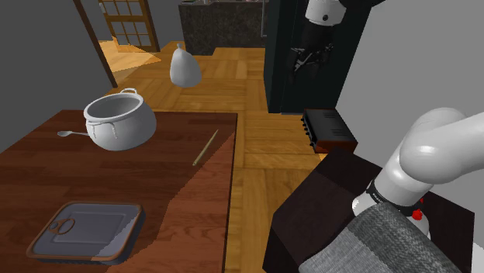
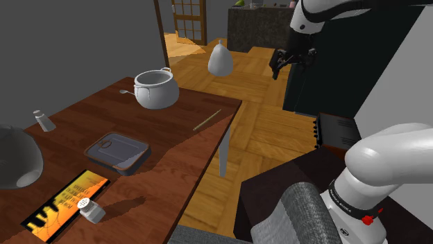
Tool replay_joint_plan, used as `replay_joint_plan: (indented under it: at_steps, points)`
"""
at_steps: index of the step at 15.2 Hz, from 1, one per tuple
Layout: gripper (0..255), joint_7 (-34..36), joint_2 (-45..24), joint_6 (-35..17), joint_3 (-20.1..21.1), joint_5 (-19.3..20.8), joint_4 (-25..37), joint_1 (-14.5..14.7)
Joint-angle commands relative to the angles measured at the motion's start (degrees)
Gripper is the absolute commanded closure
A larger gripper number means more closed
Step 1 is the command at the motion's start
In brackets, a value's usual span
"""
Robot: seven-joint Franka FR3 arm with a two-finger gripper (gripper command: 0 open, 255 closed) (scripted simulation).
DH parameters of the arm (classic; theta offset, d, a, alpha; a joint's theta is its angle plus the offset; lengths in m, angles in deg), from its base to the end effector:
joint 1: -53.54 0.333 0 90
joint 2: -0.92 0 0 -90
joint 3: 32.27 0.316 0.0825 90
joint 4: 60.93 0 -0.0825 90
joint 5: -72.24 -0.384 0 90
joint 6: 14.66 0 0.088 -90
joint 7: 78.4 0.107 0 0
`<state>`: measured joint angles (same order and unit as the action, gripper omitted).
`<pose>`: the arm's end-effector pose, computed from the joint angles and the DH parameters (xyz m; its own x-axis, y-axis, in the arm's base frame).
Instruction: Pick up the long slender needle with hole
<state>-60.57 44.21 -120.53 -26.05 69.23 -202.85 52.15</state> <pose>0.3352 0.0385 0.5467 0.9579 -0.2589 0.1244 -0.2589 -0.9658 -0.0164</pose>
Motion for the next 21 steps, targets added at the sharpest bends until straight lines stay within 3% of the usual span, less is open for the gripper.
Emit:
replay_joint_plan:
  at_steps: [1, 7, 12, 16, 21]
  points:
    - [0, 4.4, -2.4, -3.4, 2.4, -1.3, -0.9, -0.2]
    - [0, 17.6, -11.9, -12.6, 9.7, -4.0, -0.8, -1.2]
    - [0, 29.2, -22.3, -19.9, 15.7, -3.6, 2.1, -3.0]
    - [0, 39.5, -31.7, -24.8, 19.9, -0.5, 6.2, -4.9]
    - [0, 53.9, -44.8, -29.0, 22.9, 7.2, 13.3, -5.9]
